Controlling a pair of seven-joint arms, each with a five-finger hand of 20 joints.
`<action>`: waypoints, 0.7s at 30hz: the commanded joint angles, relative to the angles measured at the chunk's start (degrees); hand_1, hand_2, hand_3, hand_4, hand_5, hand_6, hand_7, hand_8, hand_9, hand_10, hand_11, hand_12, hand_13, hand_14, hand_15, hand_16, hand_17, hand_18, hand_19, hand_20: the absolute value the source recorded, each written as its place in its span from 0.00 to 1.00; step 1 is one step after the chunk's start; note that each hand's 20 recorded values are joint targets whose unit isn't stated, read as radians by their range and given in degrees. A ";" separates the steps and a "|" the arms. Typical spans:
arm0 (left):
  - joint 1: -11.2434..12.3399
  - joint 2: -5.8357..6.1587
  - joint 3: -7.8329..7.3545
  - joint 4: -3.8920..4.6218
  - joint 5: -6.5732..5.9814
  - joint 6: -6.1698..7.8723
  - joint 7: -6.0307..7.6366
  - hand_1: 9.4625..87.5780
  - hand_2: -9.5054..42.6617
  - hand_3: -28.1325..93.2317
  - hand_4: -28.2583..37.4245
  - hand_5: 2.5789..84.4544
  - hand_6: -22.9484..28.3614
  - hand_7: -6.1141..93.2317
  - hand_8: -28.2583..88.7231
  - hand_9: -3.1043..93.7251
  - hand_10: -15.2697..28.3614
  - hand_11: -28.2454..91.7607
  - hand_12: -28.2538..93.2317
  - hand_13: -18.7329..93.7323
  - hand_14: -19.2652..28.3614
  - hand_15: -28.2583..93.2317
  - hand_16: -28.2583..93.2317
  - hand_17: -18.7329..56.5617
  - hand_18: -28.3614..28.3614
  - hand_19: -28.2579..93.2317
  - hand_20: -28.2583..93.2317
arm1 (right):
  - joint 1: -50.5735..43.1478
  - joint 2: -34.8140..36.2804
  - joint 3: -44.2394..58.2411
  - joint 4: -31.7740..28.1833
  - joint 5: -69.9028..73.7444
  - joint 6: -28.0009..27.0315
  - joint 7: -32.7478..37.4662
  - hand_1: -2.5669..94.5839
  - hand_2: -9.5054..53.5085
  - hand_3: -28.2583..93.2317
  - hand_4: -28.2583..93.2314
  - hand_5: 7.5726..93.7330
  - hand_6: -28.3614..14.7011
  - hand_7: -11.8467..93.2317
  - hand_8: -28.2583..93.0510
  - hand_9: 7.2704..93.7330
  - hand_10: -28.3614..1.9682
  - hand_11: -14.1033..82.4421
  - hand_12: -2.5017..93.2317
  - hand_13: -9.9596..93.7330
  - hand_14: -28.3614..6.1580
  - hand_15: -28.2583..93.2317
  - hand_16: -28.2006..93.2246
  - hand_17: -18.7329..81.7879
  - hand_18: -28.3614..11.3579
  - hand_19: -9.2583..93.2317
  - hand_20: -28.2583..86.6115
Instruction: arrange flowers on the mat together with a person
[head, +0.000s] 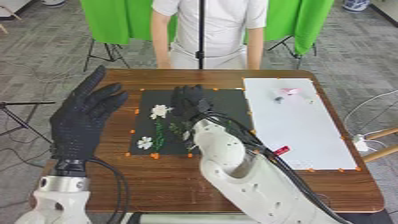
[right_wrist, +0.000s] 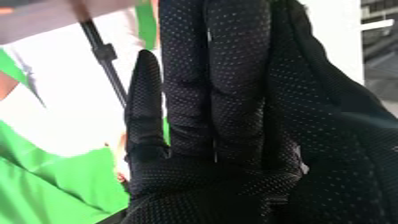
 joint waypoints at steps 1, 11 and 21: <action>-0.07 -0.75 0.39 0.40 -0.45 -1.01 -0.83 0.15 0.31 0.86 0.00 0.40 0.61 0.17 0.16 0.41 0.84 0.44 0.31 0.41 0.99 0.64 0.15 0.17 0.96 0.77 0.28 | 2.34 0.42 -2.15 1.15 -2.33 -1.00 1.79 0.63 0.00 0.74 0.00 0.93 0.81 0.22 0.21 1.00 0.75 0.27 0.35 0.81 0.69 0.49 0.48 0.34 0.33 0.67 0.33; -1.87 -0.50 1.29 0.94 -1.02 -1.53 -1.43 0.15 0.32 0.86 0.00 0.40 0.62 0.17 0.16 0.41 0.84 0.45 0.31 0.41 0.99 0.64 0.15 0.16 0.94 0.75 0.27 | 3.34 0.36 -3.99 2.21 -6.35 -7.02 0.91 0.59 0.00 0.75 0.00 0.83 0.85 0.22 0.19 0.90 0.71 0.24 0.32 0.74 0.61 0.53 0.39 0.31 0.33 0.61 0.35; -2.06 -0.20 1.62 1.11 -1.36 -1.02 -1.65 0.16 0.32 0.87 0.00 0.40 0.62 0.17 0.16 0.41 0.84 0.45 0.31 0.41 0.99 0.65 0.15 0.16 0.94 0.75 0.27 | 2.51 0.12 -3.34 2.36 -7.53 -10.51 0.59 0.52 0.00 0.87 0.00 0.74 0.87 0.23 0.13 0.74 0.61 0.36 0.17 0.68 0.56 0.54 0.35 0.28 0.33 0.60 0.35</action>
